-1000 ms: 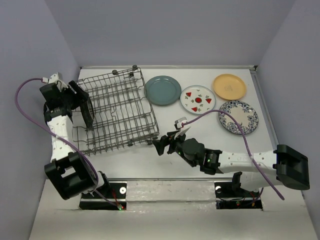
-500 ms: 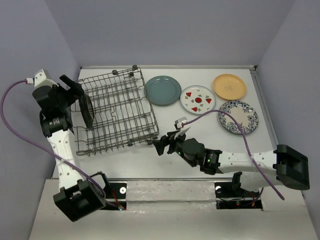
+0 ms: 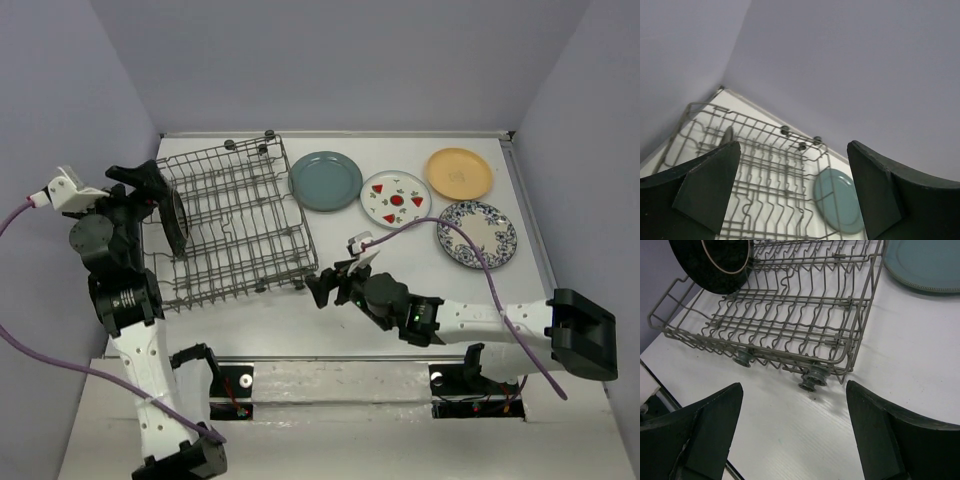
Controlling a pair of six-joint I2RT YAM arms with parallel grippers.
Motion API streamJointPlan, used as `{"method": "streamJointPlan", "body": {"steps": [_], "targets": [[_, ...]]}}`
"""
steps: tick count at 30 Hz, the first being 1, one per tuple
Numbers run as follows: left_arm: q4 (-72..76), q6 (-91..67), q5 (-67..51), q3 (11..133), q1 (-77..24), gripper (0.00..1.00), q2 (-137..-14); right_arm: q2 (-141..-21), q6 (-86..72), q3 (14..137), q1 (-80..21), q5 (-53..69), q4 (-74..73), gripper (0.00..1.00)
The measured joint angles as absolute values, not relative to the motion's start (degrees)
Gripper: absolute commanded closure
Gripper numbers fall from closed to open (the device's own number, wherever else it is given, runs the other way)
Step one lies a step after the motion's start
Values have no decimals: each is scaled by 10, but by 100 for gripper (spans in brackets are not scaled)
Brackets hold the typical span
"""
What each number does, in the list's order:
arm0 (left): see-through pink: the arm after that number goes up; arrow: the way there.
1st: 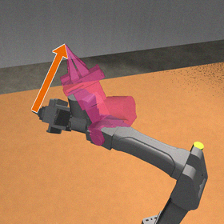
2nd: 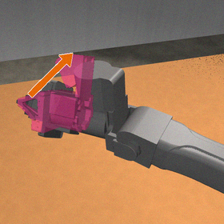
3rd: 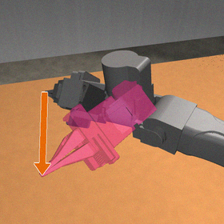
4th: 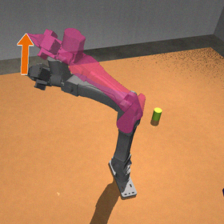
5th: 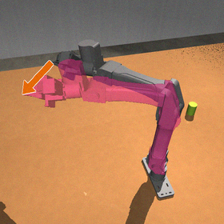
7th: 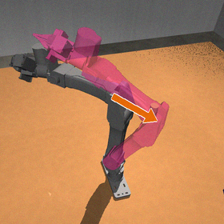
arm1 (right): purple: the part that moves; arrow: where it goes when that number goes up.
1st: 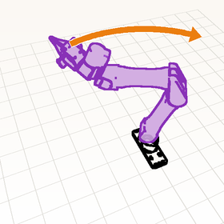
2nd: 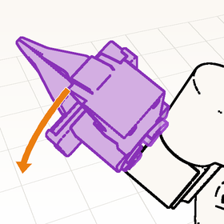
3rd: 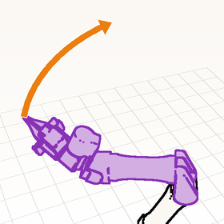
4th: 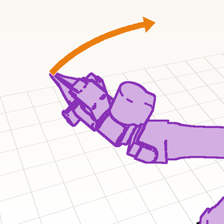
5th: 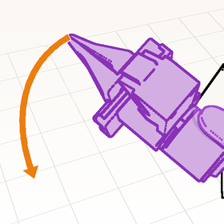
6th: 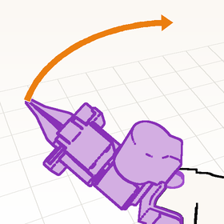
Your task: Load the plates into the dish rack
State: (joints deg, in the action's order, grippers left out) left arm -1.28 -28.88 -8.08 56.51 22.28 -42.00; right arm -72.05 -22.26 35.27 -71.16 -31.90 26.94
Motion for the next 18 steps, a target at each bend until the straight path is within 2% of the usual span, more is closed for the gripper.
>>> {"method": "streamJointPlan", "body": {"steps": [5, 13, 18], "targets": [[16, -308, -120, 520, 165, 1, -324, -720, -229, 372, -658, -290, 242, 20], [33, -298, -254, 447, 33, 1, -208, -654, -275, 389, -476, -274, 147, 47], [40, -294, -335, 353, -43, 1, -154, -605, -333, 390, -321, -281, 54, 48]]}}
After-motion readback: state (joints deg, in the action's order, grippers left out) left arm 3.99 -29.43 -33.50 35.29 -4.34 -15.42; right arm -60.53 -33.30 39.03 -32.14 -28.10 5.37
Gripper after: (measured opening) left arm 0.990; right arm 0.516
